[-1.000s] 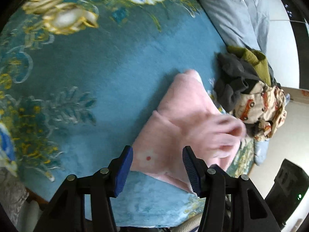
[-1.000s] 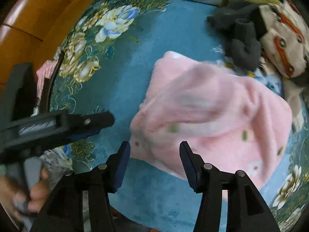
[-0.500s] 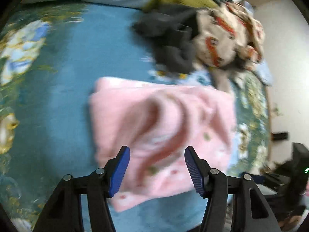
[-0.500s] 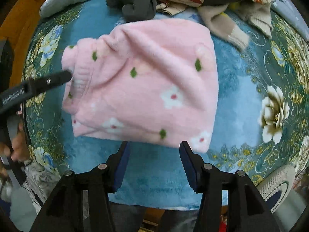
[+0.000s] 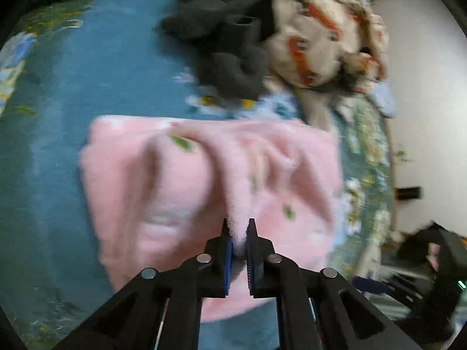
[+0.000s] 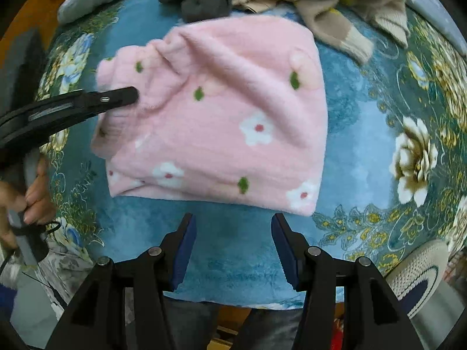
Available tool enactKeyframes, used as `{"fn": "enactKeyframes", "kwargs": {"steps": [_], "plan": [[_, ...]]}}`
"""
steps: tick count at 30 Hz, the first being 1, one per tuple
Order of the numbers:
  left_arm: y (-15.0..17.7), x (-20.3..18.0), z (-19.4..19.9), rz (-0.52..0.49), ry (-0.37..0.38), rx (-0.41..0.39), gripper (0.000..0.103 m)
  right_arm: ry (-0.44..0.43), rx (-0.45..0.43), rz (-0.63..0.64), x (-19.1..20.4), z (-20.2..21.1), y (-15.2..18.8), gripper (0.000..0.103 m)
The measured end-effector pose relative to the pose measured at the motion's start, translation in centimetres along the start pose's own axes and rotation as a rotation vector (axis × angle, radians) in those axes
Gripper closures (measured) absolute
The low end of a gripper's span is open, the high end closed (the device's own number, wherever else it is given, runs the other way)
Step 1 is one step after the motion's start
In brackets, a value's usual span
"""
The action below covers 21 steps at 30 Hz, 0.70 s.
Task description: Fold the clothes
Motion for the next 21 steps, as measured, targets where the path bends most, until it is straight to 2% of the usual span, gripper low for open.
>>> {"fn": "enactKeyframes", "kwargs": {"steps": [1,2,4,5,6,9,10,11,12,13,14,17,21], "plan": [[-0.2,0.1,0.8,0.010,0.023,-0.024,0.096,-0.006,0.001,-0.012,-0.2,0.0,0.0,0.049],[-0.6,1.1,1.8,0.061,0.041,-0.062,0.096,-0.016,-0.002,-0.024,-0.3,0.1,0.1,0.049],[-1.5,4.4,3.7,0.211,0.070,-0.136,0.096,-0.025,-0.004,-0.035,-0.7,0.2,0.1,0.049],[-1.6,6.2,3.9,0.270,0.069,-0.145,0.096,-0.023,0.000,-0.035,-0.8,0.2,0.1,0.049],[-1.5,7.6,3.5,0.286,0.028,-0.131,0.096,-0.020,0.005,-0.035,-1.0,0.1,0.2,0.049],[-1.1,8.3,1.5,0.204,-0.077,-0.040,0.090,-0.013,0.021,-0.042,-1.2,-0.3,0.2,0.049],[-1.0,8.2,1.2,0.181,-0.096,-0.025,0.085,-0.013,0.023,-0.042,-1.1,-0.3,0.2,0.049],[-1.0,8.0,1.0,0.162,-0.108,-0.021,0.071,-0.016,0.022,-0.041,-1.0,-0.2,0.1,0.049],[-1.0,7.9,0.9,0.145,-0.135,-0.023,0.063,-0.018,0.022,-0.036,-0.8,-0.2,0.0,0.049],[-0.9,8.1,0.7,0.144,-0.149,-0.026,0.048,-0.017,0.023,-0.028,-0.7,-0.1,-0.1,0.049],[-0.8,8.2,0.6,0.154,-0.150,-0.026,0.045,-0.017,0.026,-0.020,-0.7,-0.1,-0.2,0.049],[0.2,8.6,-1.1,0.246,-0.028,0.047,0.043,-0.013,0.036,-0.003,-0.5,-0.2,-0.4,0.049],[0.7,8.5,-3.3,0.261,-0.021,0.081,0.040,-0.014,0.051,-0.003,-0.2,-0.4,-0.6,0.049]]}}
Point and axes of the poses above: each gripper's, at about its wrist camera, not at the fingertips, and z roughly against the way its jaws point, x to its left, y to its underside, the point moved 8 cm from there along -z, roughly the way its jaws point, and after that the axes turned 11 degrees about -y, right-handed, at the moved point
